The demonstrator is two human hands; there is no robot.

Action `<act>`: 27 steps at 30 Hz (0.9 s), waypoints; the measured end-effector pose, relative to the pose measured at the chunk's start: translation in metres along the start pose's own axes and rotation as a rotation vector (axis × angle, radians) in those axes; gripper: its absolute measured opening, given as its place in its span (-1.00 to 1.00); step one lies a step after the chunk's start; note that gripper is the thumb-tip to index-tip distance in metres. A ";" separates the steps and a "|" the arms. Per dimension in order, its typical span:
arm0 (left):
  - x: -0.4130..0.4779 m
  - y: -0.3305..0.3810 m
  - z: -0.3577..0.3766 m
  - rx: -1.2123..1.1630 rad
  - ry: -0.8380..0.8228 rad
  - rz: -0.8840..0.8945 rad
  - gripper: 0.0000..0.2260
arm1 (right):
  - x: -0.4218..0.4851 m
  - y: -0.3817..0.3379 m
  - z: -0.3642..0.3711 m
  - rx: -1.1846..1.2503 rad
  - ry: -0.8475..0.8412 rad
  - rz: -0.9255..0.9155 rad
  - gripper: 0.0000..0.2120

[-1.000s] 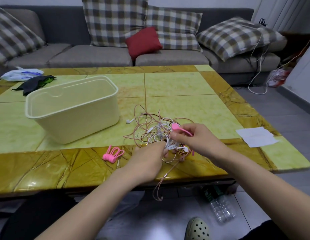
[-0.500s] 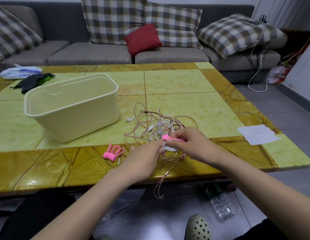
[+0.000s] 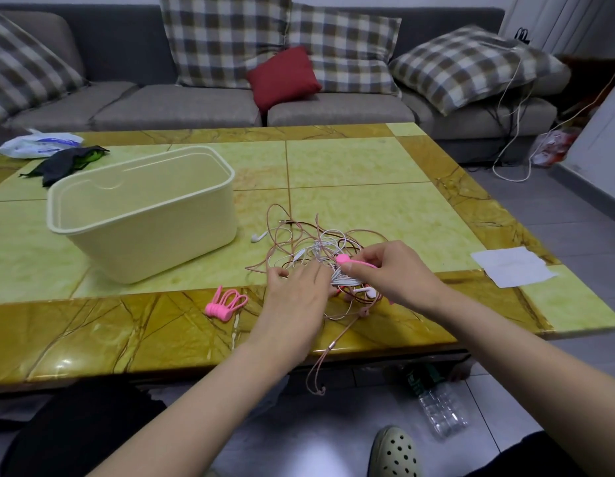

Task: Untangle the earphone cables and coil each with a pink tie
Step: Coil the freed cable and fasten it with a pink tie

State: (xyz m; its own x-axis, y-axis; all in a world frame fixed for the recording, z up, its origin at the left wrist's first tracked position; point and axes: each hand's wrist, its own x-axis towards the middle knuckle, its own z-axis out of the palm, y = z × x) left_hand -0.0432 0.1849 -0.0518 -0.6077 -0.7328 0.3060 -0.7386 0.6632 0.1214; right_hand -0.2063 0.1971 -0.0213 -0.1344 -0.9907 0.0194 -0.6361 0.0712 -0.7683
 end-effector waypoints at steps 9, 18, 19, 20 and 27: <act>0.000 0.009 -0.004 0.034 -0.056 -0.039 -0.74 | -0.005 0.007 -0.006 0.134 -0.168 0.189 -0.71; -0.003 0.012 0.007 0.074 -0.125 -0.101 -0.72 | 0.009 -0.024 0.000 -0.051 -0.062 0.117 -0.72; -0.002 0.014 0.007 0.083 -0.136 -0.095 -0.70 | 0.011 -0.029 0.005 -0.149 -0.074 0.095 -0.67; -0.001 0.015 0.007 0.095 -0.148 -0.091 -0.68 | 0.013 -0.031 0.010 -0.244 -0.091 0.086 -0.63; 0.004 0.005 0.002 0.067 -0.151 -0.098 -0.62 | 0.013 -0.031 0.027 -0.309 -0.161 0.136 -0.76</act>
State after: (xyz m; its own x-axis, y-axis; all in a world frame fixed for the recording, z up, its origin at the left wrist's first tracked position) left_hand -0.0498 0.1856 -0.0516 -0.5651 -0.8114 0.1494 -0.8111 0.5795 0.0792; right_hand -0.1681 0.1792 -0.0142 -0.1276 -0.9736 -0.1892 -0.8233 0.2103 -0.5272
